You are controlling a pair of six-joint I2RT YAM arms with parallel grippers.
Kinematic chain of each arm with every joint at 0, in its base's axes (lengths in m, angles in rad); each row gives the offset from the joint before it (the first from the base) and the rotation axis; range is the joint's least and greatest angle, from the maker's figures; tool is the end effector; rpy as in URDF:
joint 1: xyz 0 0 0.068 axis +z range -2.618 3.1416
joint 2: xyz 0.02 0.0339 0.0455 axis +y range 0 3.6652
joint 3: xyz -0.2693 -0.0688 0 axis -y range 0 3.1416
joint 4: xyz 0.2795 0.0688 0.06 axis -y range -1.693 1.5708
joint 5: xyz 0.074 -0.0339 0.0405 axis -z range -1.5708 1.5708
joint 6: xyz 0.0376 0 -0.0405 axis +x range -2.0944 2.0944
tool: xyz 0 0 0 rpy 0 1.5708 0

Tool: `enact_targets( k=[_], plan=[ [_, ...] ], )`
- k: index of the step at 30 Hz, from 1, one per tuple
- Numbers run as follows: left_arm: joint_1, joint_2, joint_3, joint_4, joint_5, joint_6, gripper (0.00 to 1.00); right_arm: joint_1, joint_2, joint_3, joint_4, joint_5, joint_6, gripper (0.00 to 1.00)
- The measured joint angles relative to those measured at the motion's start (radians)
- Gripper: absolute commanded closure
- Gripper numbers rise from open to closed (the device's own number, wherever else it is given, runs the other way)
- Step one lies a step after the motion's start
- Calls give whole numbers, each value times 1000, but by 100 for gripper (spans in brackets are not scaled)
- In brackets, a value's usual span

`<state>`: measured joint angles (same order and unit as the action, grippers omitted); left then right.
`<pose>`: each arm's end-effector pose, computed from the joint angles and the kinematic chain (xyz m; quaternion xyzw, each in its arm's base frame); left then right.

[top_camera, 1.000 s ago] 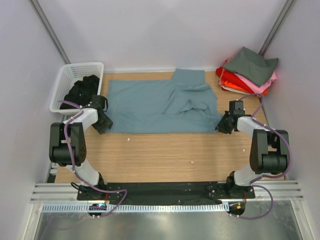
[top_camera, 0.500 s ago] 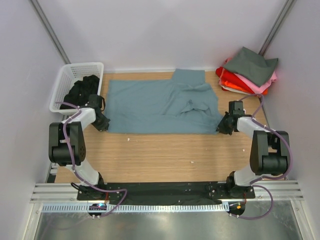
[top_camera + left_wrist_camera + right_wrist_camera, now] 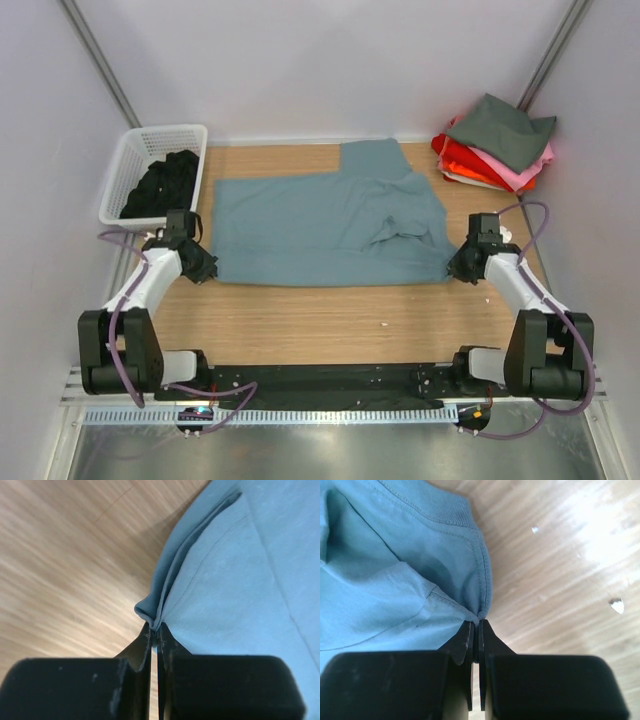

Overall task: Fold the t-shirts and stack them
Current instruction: Fold the tshirt

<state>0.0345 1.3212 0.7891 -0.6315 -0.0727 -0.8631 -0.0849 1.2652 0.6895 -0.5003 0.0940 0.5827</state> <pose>0.2687 0.0120 0.1820 -0.4313 0.8786 -0.0488 0.1993 0.2578 -0.0255 0.1704 0.3282 0.9113 0.0161 0.2483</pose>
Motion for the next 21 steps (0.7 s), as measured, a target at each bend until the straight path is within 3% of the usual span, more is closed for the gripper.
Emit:
enact_targets(
  k=[5,6,7,9,10,11,13,21],
  plan=[
    [0,-120,-18,-68,-1,-17,98,-6,-82,-21,-53,15,51,71],
    [0,-143,-19,-80,-1,-19,94,-8,-95,-22,-63,22,59,59],
    [0,-166,-19,-93,0,-20,79,-11,-107,-22,-71,29,67,27],
    [0,-202,-19,-116,3,-16,58,-17,-128,-22,-84,45,77,3],
    [1,-221,-19,-130,6,-10,36,-20,-140,-22,-92,49,84,0],
    [1,-236,-14,-149,11,3,26,-21,-151,-22,-101,54,86,0],
    [1,-251,18,-197,33,22,17,-22,-180,-21,-122,59,87,0],
    [1,-264,281,-297,127,223,14,26,-226,83,-113,-64,55,25]
  ],
)
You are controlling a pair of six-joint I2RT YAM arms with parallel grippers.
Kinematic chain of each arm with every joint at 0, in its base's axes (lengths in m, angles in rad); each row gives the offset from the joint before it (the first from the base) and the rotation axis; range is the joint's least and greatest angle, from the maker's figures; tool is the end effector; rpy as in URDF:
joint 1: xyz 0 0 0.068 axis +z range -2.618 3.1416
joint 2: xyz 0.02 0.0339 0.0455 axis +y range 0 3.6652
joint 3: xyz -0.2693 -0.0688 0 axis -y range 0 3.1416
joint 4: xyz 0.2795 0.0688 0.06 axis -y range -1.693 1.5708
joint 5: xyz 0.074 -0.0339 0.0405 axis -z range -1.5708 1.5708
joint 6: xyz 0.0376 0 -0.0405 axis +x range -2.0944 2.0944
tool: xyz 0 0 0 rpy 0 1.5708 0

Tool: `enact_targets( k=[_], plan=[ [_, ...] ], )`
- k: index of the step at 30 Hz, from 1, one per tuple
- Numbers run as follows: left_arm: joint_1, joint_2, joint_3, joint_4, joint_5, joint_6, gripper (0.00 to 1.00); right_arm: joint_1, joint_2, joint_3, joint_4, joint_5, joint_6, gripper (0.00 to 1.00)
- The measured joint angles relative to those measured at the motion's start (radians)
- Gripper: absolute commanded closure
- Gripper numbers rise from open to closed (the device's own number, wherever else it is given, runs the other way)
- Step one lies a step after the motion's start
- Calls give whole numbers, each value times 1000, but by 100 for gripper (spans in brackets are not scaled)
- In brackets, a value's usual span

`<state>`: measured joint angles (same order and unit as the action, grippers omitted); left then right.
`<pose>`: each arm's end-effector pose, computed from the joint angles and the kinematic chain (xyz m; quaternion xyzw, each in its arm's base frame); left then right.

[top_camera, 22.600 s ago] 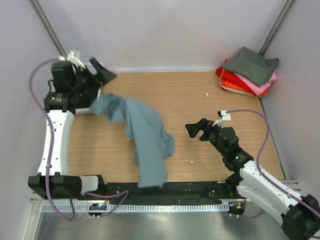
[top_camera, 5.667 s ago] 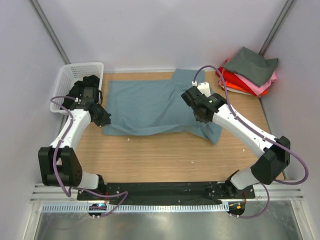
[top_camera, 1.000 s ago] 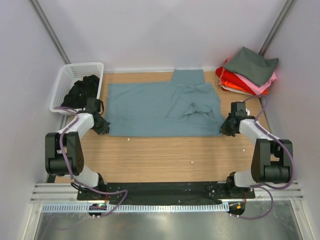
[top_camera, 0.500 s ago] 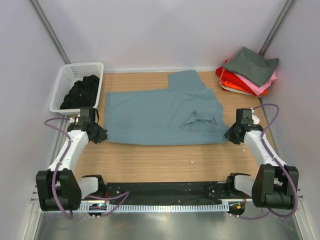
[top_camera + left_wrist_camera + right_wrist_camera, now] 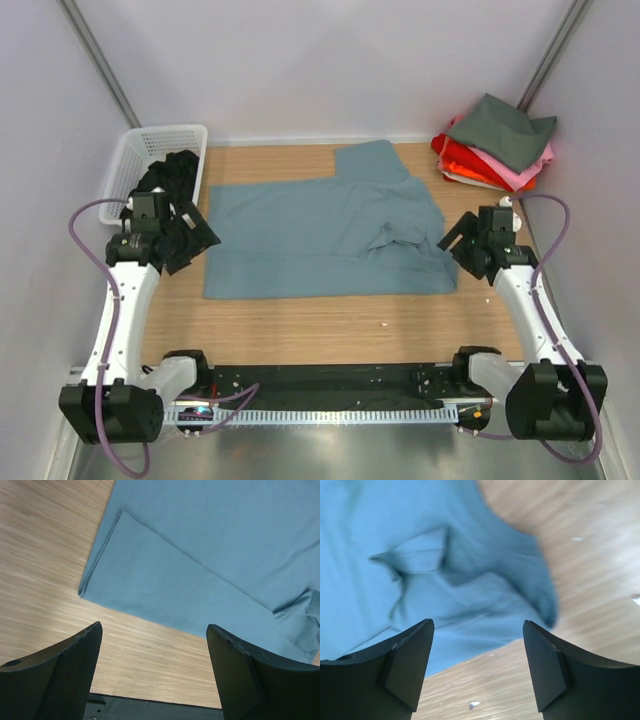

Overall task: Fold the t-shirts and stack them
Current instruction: Fold the tshirt

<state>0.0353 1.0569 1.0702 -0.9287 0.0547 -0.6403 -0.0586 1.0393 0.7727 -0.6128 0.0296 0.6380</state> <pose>0.2342 0.0062 0.3233 -0.3054 0.8959 -0.1206 0.2994 0.2396 -0.0152 0.2439 0.3258 0.8825 0.0834 0.3287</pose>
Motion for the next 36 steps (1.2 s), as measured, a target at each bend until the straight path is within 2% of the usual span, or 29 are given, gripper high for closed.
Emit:
enact_targets(
  k=[3,7,10,14,19,23,28,29,30,34,35,36],
  plan=[
    [0,-26,13,-36,1,61,14,98,77,42,57,-36,13,30],
    [0,-56,-8,-88,24,100,14,267,269,127,116,-40,28,41],
    [-1,-82,-11,-152,24,118,13,325,403,191,159,-44,39,47],
    [-9,-191,-46,-161,13,126,9,332,542,240,208,-32,50,52],
    [-12,-328,-114,-160,-10,117,10,332,669,307,218,-21,50,53],
    [-13,-309,-114,-153,-16,114,12,336,717,350,220,-13,48,59],
    [-13,-285,-124,-146,-21,103,12,348,769,418,223,-2,47,74],
    [-13,-292,-127,-146,-21,101,12,355,779,433,223,0,46,80],
    [-13,-299,-127,-146,-21,99,12,362,787,446,222,3,46,80],
    [-13,-323,-127,-145,-28,98,12,421,849,548,205,11,46,78],
    [-12,-327,-127,-145,-28,98,12,434,864,574,201,12,46,74],
    [-11,-328,-127,-145,-28,98,12,445,880,600,196,12,46,57]
  ],
)
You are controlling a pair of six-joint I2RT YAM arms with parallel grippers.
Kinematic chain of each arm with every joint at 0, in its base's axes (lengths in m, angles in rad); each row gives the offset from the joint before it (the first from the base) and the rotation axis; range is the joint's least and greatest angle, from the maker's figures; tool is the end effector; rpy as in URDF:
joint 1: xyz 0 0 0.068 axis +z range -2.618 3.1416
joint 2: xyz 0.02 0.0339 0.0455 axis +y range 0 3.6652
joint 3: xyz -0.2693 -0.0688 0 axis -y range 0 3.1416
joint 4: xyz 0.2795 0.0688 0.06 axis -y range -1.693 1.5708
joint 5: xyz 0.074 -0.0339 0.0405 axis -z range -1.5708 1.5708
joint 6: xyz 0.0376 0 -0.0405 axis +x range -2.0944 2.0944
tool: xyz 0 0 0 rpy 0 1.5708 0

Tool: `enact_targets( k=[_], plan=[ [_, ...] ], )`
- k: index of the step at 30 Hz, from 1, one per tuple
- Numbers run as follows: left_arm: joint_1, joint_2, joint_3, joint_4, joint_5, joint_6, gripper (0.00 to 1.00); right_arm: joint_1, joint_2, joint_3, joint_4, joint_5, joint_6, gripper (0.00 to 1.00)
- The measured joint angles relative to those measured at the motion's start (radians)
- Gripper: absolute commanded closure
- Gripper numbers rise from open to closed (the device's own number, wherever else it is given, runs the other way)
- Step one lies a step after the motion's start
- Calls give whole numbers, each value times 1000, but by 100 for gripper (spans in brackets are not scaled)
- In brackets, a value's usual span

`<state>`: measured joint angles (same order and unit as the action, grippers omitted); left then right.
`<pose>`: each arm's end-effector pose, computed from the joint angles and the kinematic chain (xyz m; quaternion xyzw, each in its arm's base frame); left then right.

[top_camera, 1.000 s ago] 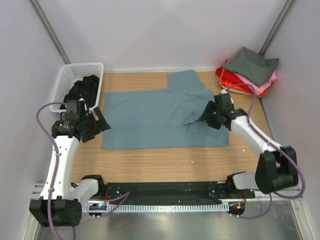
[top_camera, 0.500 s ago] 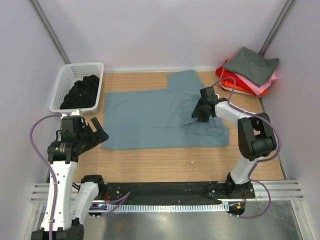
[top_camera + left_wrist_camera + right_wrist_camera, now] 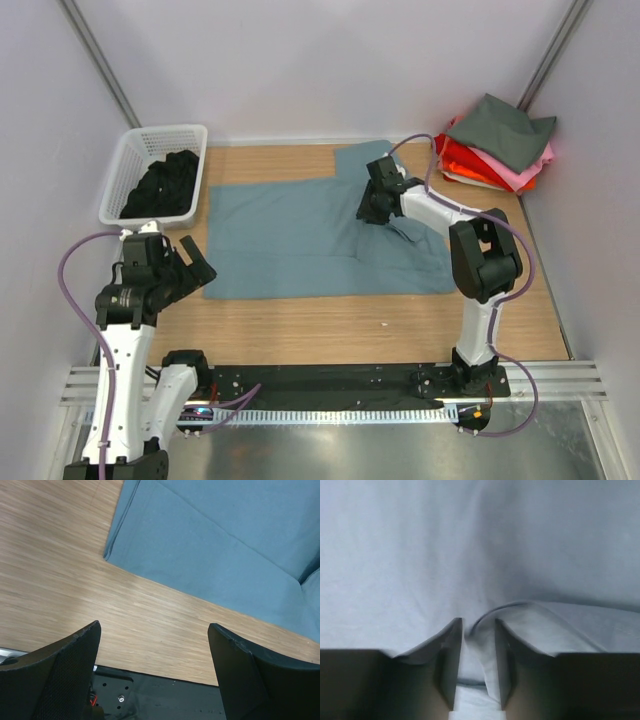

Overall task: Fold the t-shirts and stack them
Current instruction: Fold the tshirt

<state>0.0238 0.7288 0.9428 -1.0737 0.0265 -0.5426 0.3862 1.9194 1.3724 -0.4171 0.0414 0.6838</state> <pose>0.1523 0.0026 0.3263 -0.2575 0.9013 -0.1013 0.3332 0.4133 0.1664 0.1808 0.1476 0.9427 0.1353 0.2670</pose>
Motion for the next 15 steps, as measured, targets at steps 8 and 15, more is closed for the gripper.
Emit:
enact_targets(
  k=[8,15],
  plan=[
    [3,2,0,0,-6,-3,12,30,51,98,-53,40,-51,38],
    [3,2,0,0,-8,-4,13,24,-35,19,-110,160,-112,43]
  ],
)
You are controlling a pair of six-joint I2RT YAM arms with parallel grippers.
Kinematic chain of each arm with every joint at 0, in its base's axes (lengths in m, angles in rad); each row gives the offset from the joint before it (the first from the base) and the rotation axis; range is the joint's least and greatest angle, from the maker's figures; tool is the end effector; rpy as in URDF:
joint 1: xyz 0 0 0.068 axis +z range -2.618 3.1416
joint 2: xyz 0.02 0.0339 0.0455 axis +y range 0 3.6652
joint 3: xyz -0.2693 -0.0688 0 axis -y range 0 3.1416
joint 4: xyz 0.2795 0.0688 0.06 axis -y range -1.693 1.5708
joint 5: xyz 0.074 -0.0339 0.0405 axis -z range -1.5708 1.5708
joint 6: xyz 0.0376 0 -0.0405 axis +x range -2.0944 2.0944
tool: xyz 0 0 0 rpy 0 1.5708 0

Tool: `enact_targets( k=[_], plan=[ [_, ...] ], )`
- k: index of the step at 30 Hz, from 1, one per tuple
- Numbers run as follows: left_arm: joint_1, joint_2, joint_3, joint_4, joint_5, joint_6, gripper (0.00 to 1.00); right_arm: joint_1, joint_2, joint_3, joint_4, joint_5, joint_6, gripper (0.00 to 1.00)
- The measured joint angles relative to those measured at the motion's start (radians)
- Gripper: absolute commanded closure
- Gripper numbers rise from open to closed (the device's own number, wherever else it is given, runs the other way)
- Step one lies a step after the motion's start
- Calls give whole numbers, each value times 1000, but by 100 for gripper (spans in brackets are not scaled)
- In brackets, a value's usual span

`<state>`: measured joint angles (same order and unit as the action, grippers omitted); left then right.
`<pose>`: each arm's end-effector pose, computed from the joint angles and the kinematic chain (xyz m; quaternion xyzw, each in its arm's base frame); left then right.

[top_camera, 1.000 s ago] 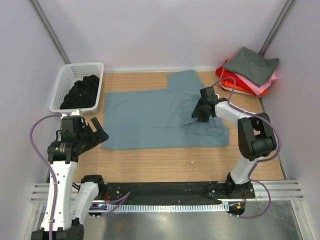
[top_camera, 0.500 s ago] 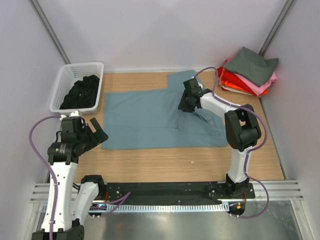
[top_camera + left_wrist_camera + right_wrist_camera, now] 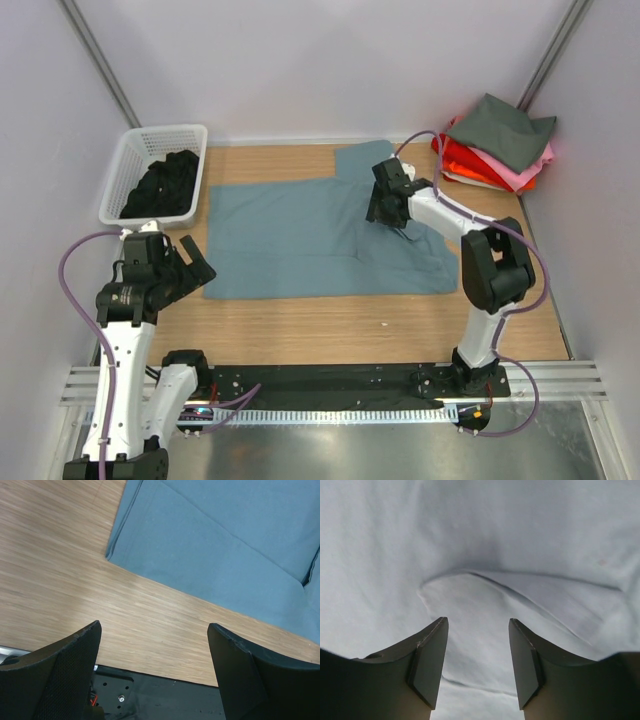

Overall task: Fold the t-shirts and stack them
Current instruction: Fold the tshirt

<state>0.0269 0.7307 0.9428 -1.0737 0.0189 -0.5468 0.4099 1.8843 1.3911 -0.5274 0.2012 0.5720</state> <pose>0.1527 0.0034 0.3260 -0.2622 0.9004 -0.0978 0.3333 0.4025 0.1667 0.1957 0.1047 0.9522 0.0422 0.2839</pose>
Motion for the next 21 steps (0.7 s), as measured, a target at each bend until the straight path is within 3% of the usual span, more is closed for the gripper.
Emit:
enact_targets(
  k=[7,21],
  plan=[
    [3,1,0,0,0,-2,13,0,-121,-103,-4,19,-28,45],
    [6,2,-1,0,0,-3,13,-80,35,-58,-2,38,-103,46]
  ],
)
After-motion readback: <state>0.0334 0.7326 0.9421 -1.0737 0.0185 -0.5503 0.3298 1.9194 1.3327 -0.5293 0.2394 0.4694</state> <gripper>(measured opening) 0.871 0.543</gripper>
